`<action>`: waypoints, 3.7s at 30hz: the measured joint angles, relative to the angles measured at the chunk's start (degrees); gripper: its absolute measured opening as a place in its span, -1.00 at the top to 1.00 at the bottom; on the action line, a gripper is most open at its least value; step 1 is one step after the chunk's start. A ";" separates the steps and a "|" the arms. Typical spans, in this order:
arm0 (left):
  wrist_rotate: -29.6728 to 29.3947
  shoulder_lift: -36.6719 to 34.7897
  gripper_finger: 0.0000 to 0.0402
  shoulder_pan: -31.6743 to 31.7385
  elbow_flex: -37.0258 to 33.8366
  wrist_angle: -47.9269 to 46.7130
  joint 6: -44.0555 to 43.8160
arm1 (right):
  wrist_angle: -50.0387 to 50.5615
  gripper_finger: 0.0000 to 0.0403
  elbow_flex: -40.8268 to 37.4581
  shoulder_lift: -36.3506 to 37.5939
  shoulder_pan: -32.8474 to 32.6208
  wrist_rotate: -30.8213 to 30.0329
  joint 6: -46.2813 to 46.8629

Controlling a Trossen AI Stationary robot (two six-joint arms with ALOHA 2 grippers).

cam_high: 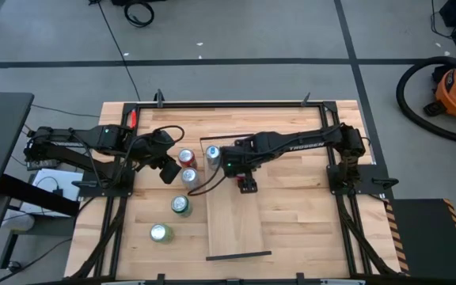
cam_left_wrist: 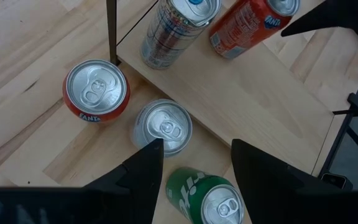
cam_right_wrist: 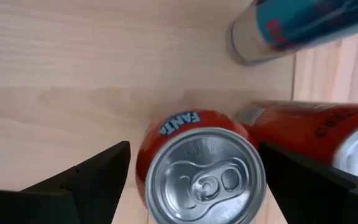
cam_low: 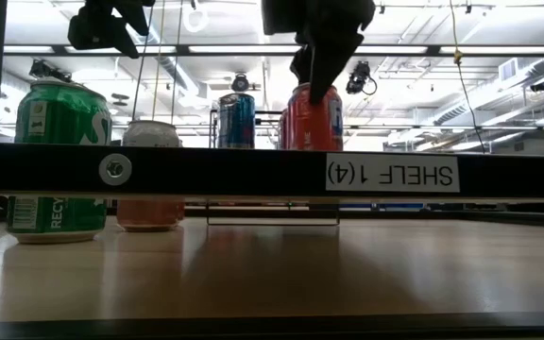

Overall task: Place canned beverage on shelf
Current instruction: Put the bottom red soda can on the shelf, then put the red soda can on the shelf

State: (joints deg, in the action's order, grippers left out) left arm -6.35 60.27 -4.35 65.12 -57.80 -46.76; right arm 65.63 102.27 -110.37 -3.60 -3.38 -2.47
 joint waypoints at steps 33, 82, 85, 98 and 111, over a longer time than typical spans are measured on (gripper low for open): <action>-0.48 4.85 -0.24 2.41 0.02 0.11 9.33 | -0.21 -0.80 -0.01 8.97 0.96 0.49 8.45; 14.58 26.88 -0.70 23.69 0.00 2.43 49.12 | 3.87 -0.80 -0.01 14.03 -2.66 -7.71 22.39; 14.48 27.74 -0.70 23.43 0.10 2.01 50.98 | 3.87 -0.80 -0.03 14.03 -2.66 -7.71 22.48; 11.50 28.44 -0.55 22.76 0.11 1.51 56.30 | 3.80 -0.80 -0.03 14.03 -2.70 -7.97 22.94; 10.53 28.65 -0.52 23.64 7.33 -9.82 56.61 | 4.89 -0.80 -0.03 14.04 -2.72 -9.29 22.99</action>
State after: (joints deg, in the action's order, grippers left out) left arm 4.18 88.92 19.29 72.45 -67.62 9.85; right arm 70.51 102.24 -96.33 -6.33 -12.67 20.52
